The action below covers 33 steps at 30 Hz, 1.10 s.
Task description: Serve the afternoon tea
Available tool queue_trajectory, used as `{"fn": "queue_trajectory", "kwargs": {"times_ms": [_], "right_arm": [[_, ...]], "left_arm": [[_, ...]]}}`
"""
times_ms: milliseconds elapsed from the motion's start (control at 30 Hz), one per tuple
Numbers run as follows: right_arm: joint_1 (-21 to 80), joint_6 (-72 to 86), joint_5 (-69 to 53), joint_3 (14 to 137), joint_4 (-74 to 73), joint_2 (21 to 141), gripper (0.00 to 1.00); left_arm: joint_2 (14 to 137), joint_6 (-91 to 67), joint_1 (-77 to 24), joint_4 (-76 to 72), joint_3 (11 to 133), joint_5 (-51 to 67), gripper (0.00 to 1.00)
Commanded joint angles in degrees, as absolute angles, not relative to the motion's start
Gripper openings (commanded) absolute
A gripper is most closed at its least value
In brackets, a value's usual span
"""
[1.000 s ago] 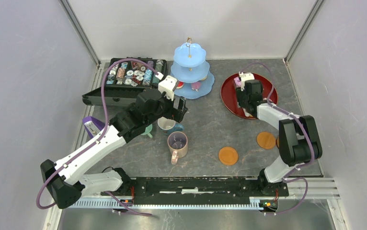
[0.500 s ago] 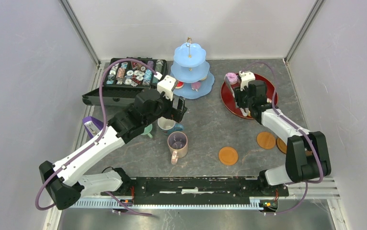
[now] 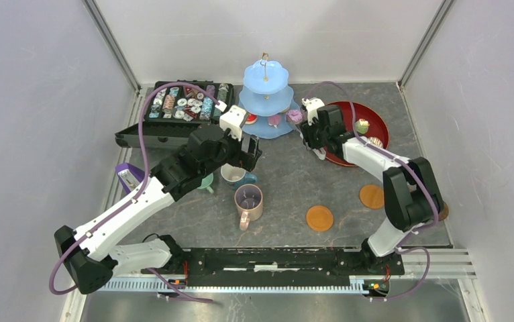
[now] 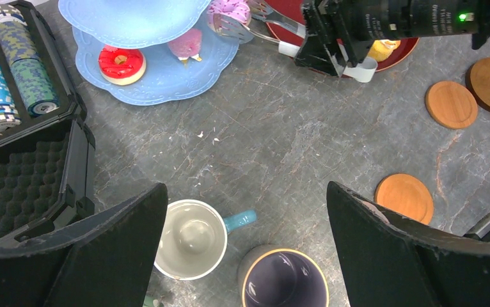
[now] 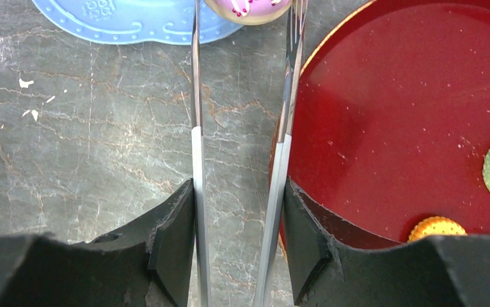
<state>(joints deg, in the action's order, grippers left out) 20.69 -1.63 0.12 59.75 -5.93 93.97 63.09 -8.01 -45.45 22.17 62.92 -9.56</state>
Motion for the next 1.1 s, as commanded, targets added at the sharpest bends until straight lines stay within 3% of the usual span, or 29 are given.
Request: {"fn": "queue_trajectory", "kwargs": {"times_ms": [0,667,800,967,1067], "right_arm": [[21.89,-3.03,3.43,65.62,-5.67,96.69,0.08],[25.52,-2.51,0.19,71.57,-4.84,104.59,0.11],[25.66,-2.37,0.22,72.23,-4.25,106.13,0.19],[25.75,-2.29,1.61,72.1,-3.47,106.66,0.36],[25.75,-2.29,2.84,71.44,-3.0,106.57,0.38]], "left_arm": [[62.14,-6.15,-45.35,20.04,63.02,-10.26,1.0],[62.57,-6.24,-45.26,20.04,62.93,-9.98,1.0],[62.72,-6.24,-45.27,20.04,62.93,-9.87,1.0],[62.82,-6.24,-45.18,20.04,62.93,-9.96,1.0],[62.9,-6.32,-45.22,20.04,63.01,-9.84,1.0]]}}
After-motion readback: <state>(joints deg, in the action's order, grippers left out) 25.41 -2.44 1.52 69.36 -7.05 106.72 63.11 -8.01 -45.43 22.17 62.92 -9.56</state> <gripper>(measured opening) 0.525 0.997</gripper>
